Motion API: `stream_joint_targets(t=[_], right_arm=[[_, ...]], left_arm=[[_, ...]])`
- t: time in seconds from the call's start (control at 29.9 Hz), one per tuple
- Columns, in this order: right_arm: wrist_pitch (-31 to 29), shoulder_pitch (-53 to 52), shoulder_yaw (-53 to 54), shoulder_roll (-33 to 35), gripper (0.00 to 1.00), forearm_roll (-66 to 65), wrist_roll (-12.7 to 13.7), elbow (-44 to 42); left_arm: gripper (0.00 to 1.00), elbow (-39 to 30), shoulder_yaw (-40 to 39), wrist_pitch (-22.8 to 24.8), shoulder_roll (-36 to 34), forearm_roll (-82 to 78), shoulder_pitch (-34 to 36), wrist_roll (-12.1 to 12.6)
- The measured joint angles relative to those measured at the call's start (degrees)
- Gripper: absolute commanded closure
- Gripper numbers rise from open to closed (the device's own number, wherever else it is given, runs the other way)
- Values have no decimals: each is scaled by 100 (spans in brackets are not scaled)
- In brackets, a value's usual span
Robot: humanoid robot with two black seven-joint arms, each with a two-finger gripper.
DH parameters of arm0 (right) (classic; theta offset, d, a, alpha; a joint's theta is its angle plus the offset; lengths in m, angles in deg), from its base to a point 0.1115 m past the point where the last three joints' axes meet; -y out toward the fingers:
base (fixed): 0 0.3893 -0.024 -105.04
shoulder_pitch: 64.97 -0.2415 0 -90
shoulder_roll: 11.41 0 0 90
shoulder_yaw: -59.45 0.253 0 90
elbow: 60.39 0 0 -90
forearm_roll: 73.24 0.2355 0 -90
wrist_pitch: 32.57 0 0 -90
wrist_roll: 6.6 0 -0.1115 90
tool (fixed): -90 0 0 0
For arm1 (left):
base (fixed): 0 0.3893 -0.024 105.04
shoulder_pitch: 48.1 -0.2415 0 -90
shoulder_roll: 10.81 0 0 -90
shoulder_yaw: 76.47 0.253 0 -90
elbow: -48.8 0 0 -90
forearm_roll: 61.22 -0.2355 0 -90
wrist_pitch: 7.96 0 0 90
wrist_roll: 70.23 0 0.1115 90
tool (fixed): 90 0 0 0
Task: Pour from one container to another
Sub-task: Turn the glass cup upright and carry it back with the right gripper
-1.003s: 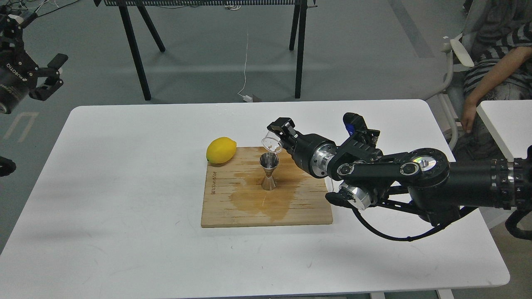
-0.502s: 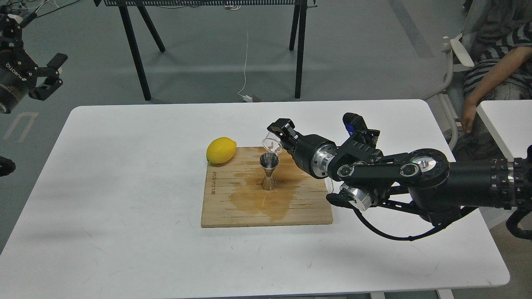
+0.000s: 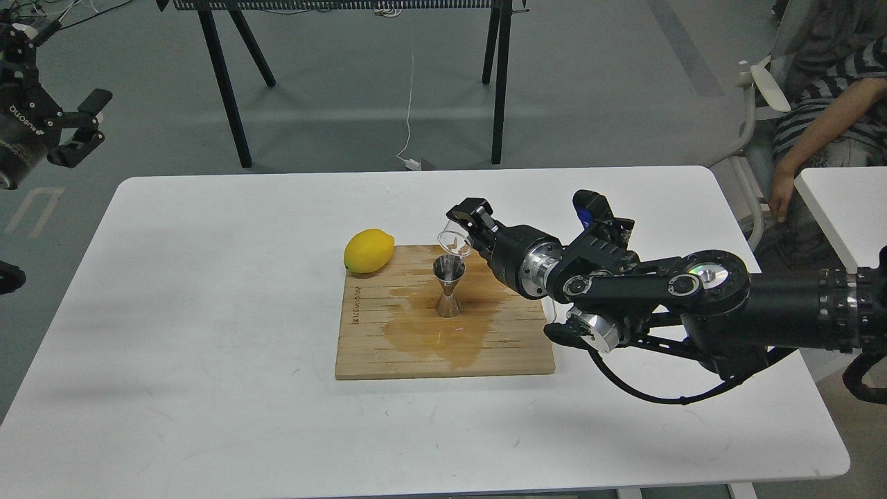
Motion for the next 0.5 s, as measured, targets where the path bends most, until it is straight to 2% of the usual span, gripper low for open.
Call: stream_joint_targets(t=[0.3, 0.5], right_arm=[[1, 674, 1133, 297, 69, 109, -20, 70], [2, 1492, 2727, 510, 69, 950, -24, 311]], left_arm=[[0, 0, 0, 0, 0, 0, 0, 0], [0, 0, 0, 0, 0, 0, 0, 10]])
